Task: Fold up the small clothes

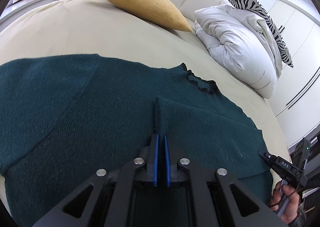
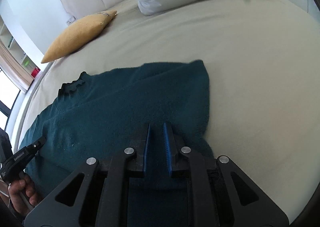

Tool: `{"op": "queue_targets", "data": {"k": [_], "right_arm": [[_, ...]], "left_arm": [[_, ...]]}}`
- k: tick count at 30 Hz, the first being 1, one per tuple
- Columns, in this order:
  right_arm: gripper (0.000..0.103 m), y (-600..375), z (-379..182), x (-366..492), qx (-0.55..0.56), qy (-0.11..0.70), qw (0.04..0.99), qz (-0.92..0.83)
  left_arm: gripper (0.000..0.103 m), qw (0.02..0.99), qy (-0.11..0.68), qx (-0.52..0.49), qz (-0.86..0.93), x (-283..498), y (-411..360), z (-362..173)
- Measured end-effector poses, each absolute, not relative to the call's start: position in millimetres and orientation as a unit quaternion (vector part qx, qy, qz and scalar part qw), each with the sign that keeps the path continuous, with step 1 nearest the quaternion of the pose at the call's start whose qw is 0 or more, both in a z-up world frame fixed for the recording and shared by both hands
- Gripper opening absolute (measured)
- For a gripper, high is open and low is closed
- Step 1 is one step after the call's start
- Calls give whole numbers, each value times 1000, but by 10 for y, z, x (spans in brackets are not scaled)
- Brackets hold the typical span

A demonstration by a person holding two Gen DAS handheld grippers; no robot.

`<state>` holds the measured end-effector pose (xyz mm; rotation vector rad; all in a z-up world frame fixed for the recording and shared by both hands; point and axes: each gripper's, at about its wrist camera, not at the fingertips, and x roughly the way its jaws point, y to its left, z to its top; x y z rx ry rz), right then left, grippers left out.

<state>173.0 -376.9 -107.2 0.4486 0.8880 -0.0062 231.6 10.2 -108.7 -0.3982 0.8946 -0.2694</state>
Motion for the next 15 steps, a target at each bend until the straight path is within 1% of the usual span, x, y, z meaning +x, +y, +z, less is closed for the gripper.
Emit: {"op": "queue_targets", "data": {"k": [2, 5, 6, 7, 9, 10, 13, 14, 15], "right_arm": [[11, -3909, -1077, 1672, 252, 411, 876, -2], [13, -3934, -937, 1579, 237, 409, 881, -37], [17, -3931, -907, 1538, 233, 404, 884, -38], [25, -3896, -912, 1535, 226, 405, 885, -37], [25, -3884, -1045, 1558, 222, 407, 885, -31], [25, -3887, -1100, 1596, 221, 401, 889, -26], [25, -4001, -1136, 1641, 242, 392, 887, -18], [25, -4011, -1124, 1640, 245, 394, 886, -18], [25, -4004, -1092, 1618, 243, 396, 885, -23]], "left_arm": [[5, 874, 425, -196, -127, 2259, 113, -1075], [5, 872, 425, -207, -124, 2217, 129, -1089], [5, 872, 425, -207, -124, 2216, 126, -1104], [5, 872, 427, -205, -123, 2226, 121, -1131], [5, 870, 429, -206, -125, 2245, 127, -1179], [7, 869, 429, -210, -125, 2245, 140, -1187], [7, 864, 424, -236, -134, 2154, 241, -1115], [9, 863, 419, -249, -136, 2069, 316, -1061], [17, 864, 412, -257, -133, 1956, 419, -991]]}}
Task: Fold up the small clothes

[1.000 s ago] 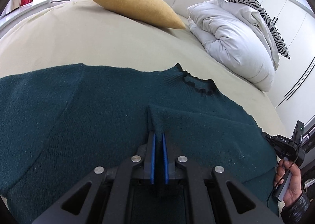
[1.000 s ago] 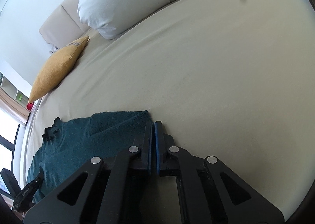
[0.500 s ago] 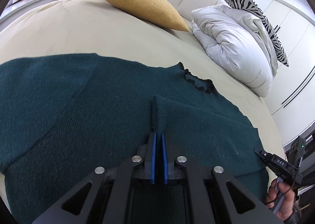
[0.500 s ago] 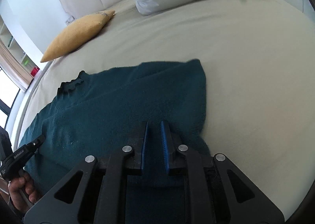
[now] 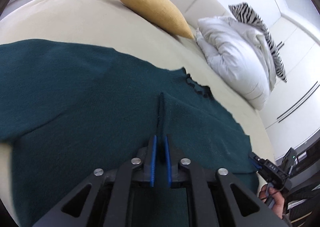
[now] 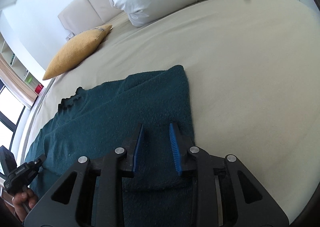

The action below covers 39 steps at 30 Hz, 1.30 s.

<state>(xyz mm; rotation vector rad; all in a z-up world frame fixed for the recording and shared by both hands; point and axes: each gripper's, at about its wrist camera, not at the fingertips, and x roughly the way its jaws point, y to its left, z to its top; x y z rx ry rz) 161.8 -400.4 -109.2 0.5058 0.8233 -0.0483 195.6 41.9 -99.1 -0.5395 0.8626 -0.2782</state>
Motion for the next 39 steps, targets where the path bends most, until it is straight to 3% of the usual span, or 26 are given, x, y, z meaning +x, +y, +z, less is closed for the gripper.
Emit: {"op": "queue_targets", "data": {"k": [2, 3, 4, 6, 14, 21, 23, 25, 27, 33, 39], "right_arm": [[31, -3945, -946, 1488, 236, 392, 888, -45], [43, -3908, -866, 1394, 236, 384, 891, -50], [61, -3845, -753, 1267, 237, 366, 898, -52], [72, -3706, -597, 1077, 236, 340, 909, -58], [72, -2849, -375, 708, 241, 346, 906, 37], [72, -2462, -445, 590, 275, 370, 885, 65], [72, -2426, -427, 553, 275, 369, 885, 66], [72, -2443, -408, 501, 276, 367, 886, 63], [72, -2485, -403, 431, 276, 364, 887, 60], [71, -2706, -558, 314, 290, 376, 879, 50], [70, -2846, -724, 181, 307, 376, 873, 45]], "left_arm": [[46, 868, 392, -278, -126, 1702, 706, -856], [66, 870, 381, -288, -119, 1609, 830, -807], [74, 874, 362, -307, -105, 1440, 1087, -753], [75, 873, 344, -339, -73, 1209, 1543, -721], [76, 804, 264, -528, 76, 398, 3357, -1052], [74, 752, 192, -621, 106, 516, 4067, -1254], [59, 743, 191, -631, 117, 636, 4213, -1322], [23, 727, 199, -644, 130, 697, 4345, -1397], [7, 733, 210, -630, 146, 715, 4328, -1356], [7, 834, 233, -486, 119, 1006, 3695, -577], [7, 924, 284, -257, -7, 1590, 1986, 179]]}}
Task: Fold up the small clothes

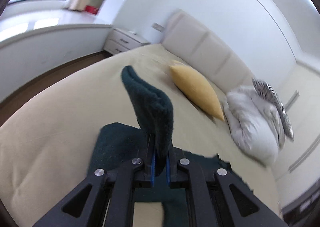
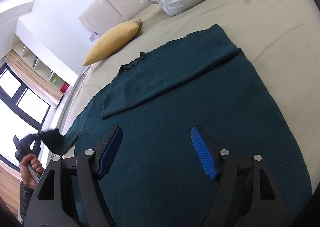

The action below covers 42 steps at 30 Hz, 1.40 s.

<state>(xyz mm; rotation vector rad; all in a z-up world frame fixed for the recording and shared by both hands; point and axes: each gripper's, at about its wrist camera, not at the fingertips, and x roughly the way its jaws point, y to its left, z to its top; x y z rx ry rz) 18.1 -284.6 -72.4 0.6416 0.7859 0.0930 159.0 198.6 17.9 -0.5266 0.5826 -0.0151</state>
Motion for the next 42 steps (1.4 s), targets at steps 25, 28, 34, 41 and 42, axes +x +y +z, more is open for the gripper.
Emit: {"op": "queue_targets", "data": {"k": [25, 28, 34, 41, 42], "right_arm": [[71, -2078, -843, 1373, 293, 461, 820, 172], [67, -1769, -977, 1716, 278, 490, 805, 184], [15, -1375, -925, 1982, 216, 503, 823, 154], [7, -1478, -249, 1898, 143, 434, 872, 176], [7, -1569, -169, 1909, 142, 422, 879, 172]], "left_arm": [[84, 899, 382, -191, -93, 994, 1055, -573], [83, 894, 381, -226, -71, 958, 1435, -587], [82, 891, 374, -252, -44, 978, 1859, -636], [83, 896, 361, -253, -46, 1231, 1905, -538], [82, 898, 358, -250, -47, 1287, 1880, -504]]}}
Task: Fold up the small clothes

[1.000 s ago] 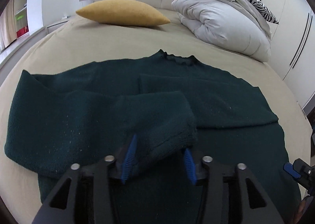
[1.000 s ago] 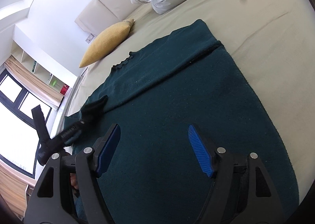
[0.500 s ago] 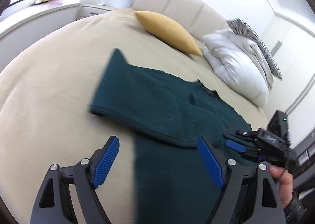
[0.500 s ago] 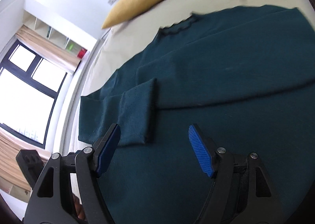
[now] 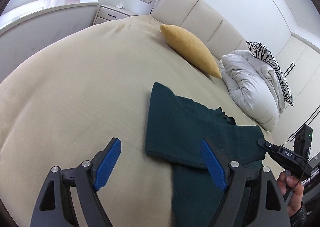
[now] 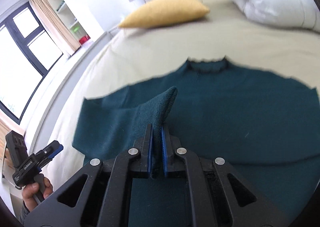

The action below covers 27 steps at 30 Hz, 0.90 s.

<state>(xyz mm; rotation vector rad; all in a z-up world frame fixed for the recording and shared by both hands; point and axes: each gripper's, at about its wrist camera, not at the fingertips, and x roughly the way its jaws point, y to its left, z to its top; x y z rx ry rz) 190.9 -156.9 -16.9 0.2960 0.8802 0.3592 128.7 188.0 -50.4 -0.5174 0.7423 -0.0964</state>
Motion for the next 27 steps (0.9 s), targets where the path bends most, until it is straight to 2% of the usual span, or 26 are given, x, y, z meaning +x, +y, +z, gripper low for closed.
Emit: {"op": "queue_targets", "data": {"k": [4, 9, 14, 18, 21, 23, 24, 25, 27], "right_arm": [[7, -2028, -94, 2049, 149, 403, 892, 138], [7, -2609, -565, 2265, 200, 442, 870, 91], [10, -2704, -772, 2245, 224, 444, 861, 102], [13, -2748, -835, 2280, 244, 455, 849, 112], [24, -2811, -853, 2276, 243, 455, 849, 116], [24, -2757, -908, 2308, 246, 454, 848, 119], [24, -2728, -922, 2332, 241, 456, 848, 120], [16, -2681, -954, 2367, 227, 465, 847, 119], [9, -2596, -1020, 2391, 194, 480, 850, 100]], "left_arm": [[82, 902, 364, -228, -50, 1565, 1755, -462], [82, 896, 392, -203, -44, 1972, 1588, -586], [76, 887, 429, -170, -25, 2352, 1439, -734], [57, 883, 441, -160, -27, 2579, 1363, -789], [37, 879, 455, -139, -27, 2694, 1263, -900], [31, 882, 451, -131, -24, 2704, 1227, -938], [26, 883, 450, -129, -23, 2701, 1222, -941], [23, 884, 449, -126, -23, 2700, 1218, -943], [15, 885, 449, -120, -24, 2698, 1230, -927]]}}
